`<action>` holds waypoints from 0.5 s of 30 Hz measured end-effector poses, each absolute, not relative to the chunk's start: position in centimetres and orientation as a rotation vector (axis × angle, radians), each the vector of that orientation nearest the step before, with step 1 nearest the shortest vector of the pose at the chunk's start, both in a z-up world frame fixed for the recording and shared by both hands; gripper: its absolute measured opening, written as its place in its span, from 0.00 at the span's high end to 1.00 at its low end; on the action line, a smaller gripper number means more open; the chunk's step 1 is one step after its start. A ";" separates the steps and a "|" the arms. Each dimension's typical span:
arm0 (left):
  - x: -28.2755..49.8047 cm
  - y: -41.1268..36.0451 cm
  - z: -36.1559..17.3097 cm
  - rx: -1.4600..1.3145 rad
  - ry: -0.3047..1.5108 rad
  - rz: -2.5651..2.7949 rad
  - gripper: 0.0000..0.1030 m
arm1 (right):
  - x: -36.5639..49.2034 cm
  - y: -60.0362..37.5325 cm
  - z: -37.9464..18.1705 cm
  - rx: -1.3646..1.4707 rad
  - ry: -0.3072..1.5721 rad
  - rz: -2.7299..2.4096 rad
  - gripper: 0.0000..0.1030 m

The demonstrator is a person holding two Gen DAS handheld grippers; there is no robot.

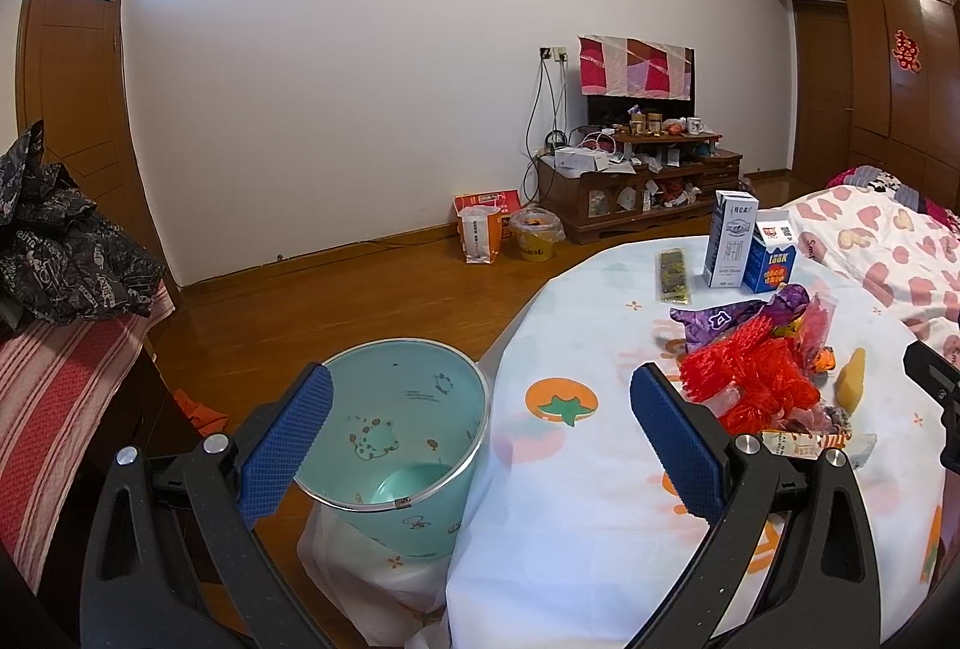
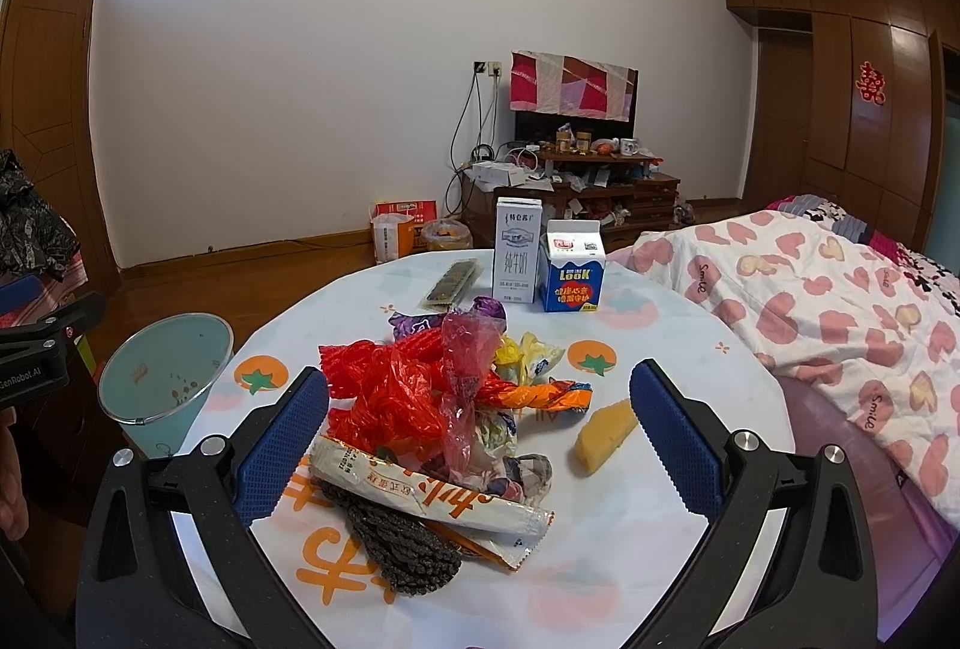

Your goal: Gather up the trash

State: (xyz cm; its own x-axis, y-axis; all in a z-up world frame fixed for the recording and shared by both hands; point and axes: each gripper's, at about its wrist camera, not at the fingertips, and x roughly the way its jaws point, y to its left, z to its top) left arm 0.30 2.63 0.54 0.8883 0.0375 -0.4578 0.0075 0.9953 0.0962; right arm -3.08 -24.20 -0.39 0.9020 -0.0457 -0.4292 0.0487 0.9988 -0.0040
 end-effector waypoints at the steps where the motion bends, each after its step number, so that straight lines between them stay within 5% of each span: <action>1: 0.3 2.7 0.5 0.096 0.477 0.016 0.05 | -3.1 -24.2 -0.5 0.007 0.443 -0.049 0.04; 15: 0.9 2.7 -0.4 0.105 0.493 0.032 0.06 | -2.8 -24.5 -1.7 0.011 0.452 -0.061 0.04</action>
State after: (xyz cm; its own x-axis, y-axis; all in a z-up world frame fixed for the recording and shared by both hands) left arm 0.87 2.74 -0.36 0.8804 0.0563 -0.4708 -0.0058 0.9941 0.1080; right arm -2.77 -24.53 -1.74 0.8979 -0.0563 -0.4365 0.0609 0.9981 -0.0033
